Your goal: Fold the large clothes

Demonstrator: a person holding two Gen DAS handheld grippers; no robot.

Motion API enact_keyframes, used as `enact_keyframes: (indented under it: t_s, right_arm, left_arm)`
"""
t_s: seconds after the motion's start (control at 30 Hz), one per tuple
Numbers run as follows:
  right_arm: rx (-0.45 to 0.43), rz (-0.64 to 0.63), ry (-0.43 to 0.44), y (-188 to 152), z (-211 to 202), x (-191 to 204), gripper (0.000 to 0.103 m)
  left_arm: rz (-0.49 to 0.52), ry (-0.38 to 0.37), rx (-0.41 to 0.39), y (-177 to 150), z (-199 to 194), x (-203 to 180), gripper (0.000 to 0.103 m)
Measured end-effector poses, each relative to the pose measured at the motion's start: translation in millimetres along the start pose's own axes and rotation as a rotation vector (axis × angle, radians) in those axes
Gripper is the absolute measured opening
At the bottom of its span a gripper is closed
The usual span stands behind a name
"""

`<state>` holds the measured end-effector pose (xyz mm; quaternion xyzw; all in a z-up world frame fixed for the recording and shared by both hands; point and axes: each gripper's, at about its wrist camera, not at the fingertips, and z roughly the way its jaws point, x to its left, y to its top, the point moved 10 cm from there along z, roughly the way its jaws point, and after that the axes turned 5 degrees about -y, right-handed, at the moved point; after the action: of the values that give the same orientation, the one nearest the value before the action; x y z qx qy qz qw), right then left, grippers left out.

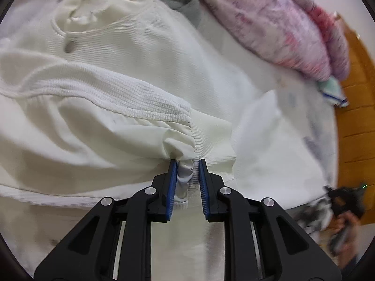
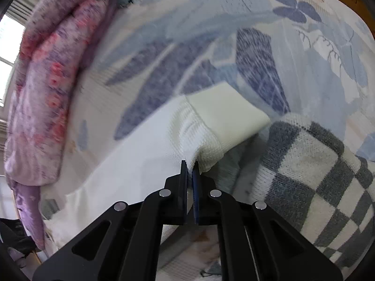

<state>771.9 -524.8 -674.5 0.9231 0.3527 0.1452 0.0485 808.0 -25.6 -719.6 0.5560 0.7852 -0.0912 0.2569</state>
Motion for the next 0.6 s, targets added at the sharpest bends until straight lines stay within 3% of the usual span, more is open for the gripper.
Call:
enact_keyframes:
  t_s: [0.1,0.17,0.2,0.23,0.3,0.37,0.43,0.5,0.6]
  right_arm:
    - [0.019,0.019,0.009,2.2,8.3,11.4,0.003]
    - [-0.007,0.003,0.008,4.1,0.4,18.6,0.003]
    - [-0.021,-0.013,0.014,4.5,-7.9,25.6,0.003]
    - [-0.051,-0.051,0.023,4.6,-19.5,38.4,0.003]
    - [-0.112,-0.122,0.042,0.7,-42.5,64.7,0.003]
    - [-0.171,-0.201,0.06,-9.1,-68.8,95.5,0.003]
    - [-0.217,-0.277,0.11,-28.4,-97.9,139.5,0.003]
    - [-0.247,-0.35,0.153,-52.9,-119.6,180.3,0.003]
    - [-0.273,-0.469,0.219,-103.2,-143.2,245.9,0.003]
  left_arm:
    - [-0.091,0.011,0.135,-11.5,30.8,15.5,0.019]
    - [-0.14,-0.019,0.134,-8.2,31.3,20.0,0.024]
    - [-0.15,-0.048,0.132,-4.8,26.1,17.2,0.031]
    - [-0.151,-0.08,0.121,-2.4,21.2,13.6,0.049]
    - [-0.142,-0.131,0.081,3.1,5.6,7.6,0.063]
    - [-0.134,-0.195,0.059,6.5,-15.4,2.7,0.065]
    - [-0.142,-0.207,0.05,9.7,-34.5,9.6,0.065]
    - [-0.147,-0.191,0.018,15.6,-56.0,22.1,0.066]
    - [-0.12,-0.073,-0.03,25.9,-97.3,62.7,0.069]
